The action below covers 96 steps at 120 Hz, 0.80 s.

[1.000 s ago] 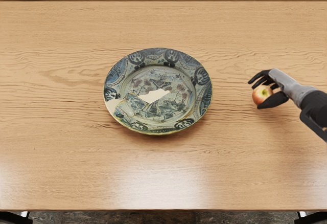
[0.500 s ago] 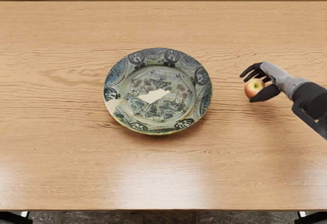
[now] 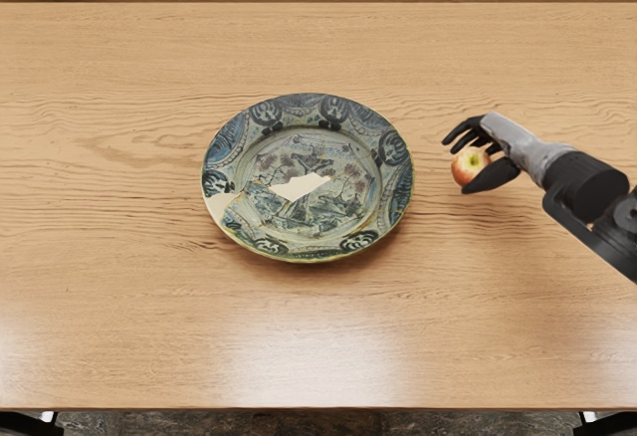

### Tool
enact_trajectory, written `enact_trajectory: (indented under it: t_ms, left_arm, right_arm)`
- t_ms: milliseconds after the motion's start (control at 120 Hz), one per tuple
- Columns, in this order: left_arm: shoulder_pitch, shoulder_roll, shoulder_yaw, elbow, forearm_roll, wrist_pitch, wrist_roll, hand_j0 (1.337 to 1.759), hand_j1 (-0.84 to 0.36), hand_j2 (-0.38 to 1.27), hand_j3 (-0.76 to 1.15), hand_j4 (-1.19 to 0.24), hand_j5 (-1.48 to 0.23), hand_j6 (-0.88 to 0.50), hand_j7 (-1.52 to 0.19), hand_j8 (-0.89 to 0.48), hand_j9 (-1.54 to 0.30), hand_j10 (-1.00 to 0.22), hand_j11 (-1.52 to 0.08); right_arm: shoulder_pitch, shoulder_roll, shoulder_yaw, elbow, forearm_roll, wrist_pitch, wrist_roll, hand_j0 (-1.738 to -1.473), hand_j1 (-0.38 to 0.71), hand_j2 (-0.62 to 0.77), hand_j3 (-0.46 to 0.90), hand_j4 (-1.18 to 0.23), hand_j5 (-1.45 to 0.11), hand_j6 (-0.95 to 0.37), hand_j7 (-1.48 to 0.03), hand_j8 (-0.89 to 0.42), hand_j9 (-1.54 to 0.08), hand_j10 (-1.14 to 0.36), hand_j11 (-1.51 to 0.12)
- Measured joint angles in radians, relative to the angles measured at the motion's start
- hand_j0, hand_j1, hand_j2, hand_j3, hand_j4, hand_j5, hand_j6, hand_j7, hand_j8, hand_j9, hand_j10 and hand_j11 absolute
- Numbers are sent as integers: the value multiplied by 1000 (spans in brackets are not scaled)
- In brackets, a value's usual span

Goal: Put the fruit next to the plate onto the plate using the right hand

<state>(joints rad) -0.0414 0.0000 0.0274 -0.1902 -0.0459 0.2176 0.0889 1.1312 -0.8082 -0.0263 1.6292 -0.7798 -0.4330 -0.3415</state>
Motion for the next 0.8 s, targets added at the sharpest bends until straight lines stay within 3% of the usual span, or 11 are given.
enact_trajectory:
  t_ms: [250, 800]
  left_arm:
    - [0, 0, 0, 0, 0, 0, 0, 1658, 341, 2, 0, -7, -9, -7, -9, -7, -9, -7, -9]
    - [0, 0, 0, 0, 0, 0, 0, 1658, 341, 2, 0, -7, -9, -7, -9, -7, -9, -7, -9]
  right_arm:
    - [11, 25, 0, 0, 0, -3, -8, -1658, 192, 38, 0, -477, -620, -478, -619, -437, -616, -491, -617]
    - [68, 110, 0, -1, 2, -11, -67, -1658, 182, 14, 0, -468, -616, -471, -611, -440, -610, -473, -610]
